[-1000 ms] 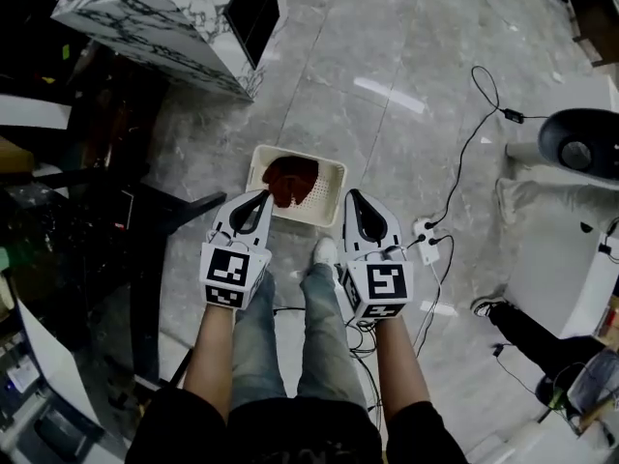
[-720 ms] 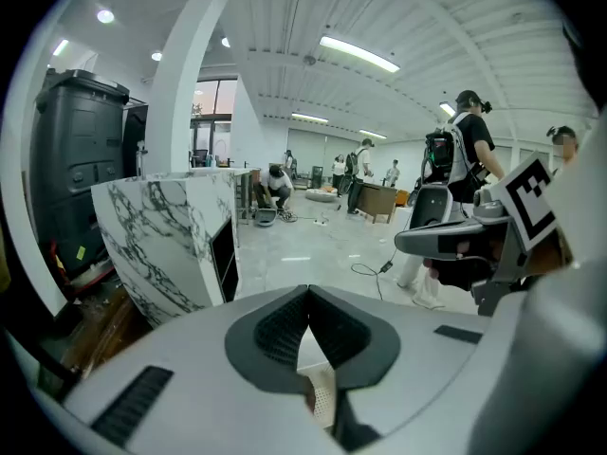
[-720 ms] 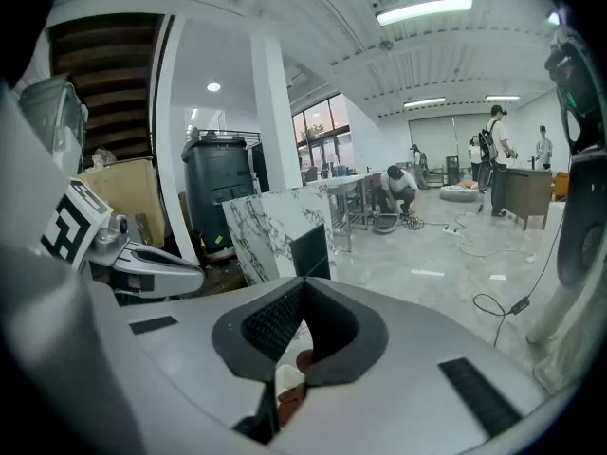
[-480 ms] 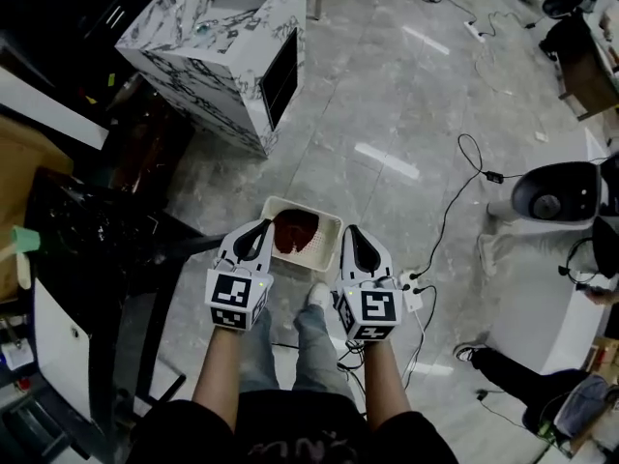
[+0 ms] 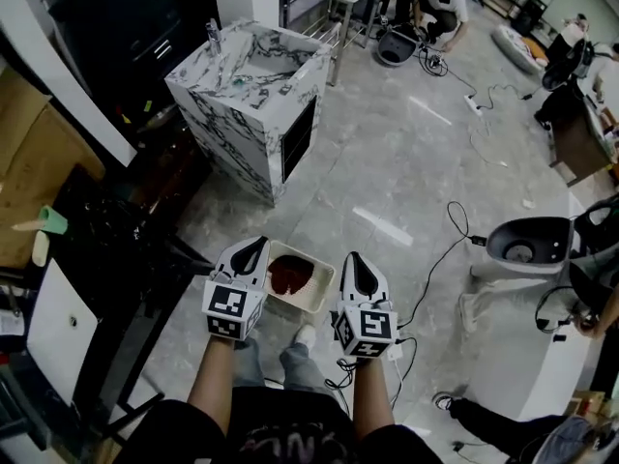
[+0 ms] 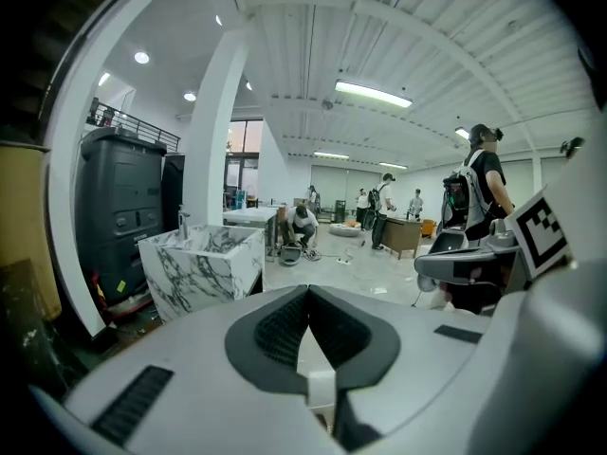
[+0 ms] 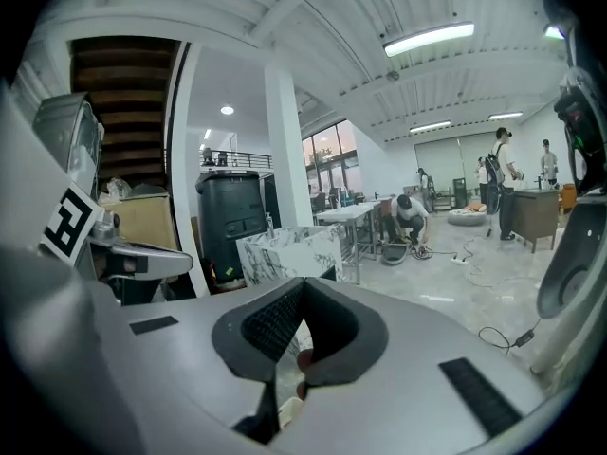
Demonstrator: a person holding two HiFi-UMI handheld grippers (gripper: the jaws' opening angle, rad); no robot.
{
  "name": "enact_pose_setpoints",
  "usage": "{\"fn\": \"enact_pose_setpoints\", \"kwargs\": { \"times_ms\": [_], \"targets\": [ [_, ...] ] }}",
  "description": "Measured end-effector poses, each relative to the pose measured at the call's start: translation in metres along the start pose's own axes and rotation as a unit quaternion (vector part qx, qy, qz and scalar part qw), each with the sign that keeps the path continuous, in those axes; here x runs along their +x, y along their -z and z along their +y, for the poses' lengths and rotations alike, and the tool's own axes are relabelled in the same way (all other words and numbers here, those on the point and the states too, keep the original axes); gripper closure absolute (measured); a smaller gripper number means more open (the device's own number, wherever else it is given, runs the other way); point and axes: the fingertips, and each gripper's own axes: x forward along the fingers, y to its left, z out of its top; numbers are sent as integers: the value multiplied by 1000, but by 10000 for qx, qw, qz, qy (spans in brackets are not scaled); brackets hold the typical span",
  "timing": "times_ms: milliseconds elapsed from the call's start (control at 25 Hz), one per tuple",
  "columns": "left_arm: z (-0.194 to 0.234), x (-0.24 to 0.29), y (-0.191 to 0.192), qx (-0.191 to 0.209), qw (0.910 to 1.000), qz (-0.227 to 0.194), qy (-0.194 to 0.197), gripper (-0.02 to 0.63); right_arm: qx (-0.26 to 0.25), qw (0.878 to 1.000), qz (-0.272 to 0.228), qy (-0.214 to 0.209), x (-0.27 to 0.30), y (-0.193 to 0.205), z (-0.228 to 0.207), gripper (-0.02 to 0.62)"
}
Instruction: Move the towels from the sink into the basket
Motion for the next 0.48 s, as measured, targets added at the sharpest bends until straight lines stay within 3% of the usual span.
{"fn": "enact_pose_setpoints", "kwargs": {
  "times_ms": [280, 480],
  "targets": [
    [29, -40, -29, 164, 9982, -128, -571, 591, -289, 9979, -252, -529, 5, -32, 39, 580],
    [67, -83, -39, -63, 9925, -352, -1173, 591, -506, 9916, -290, -1151, 18, -48, 89, 580]
  ]
}}
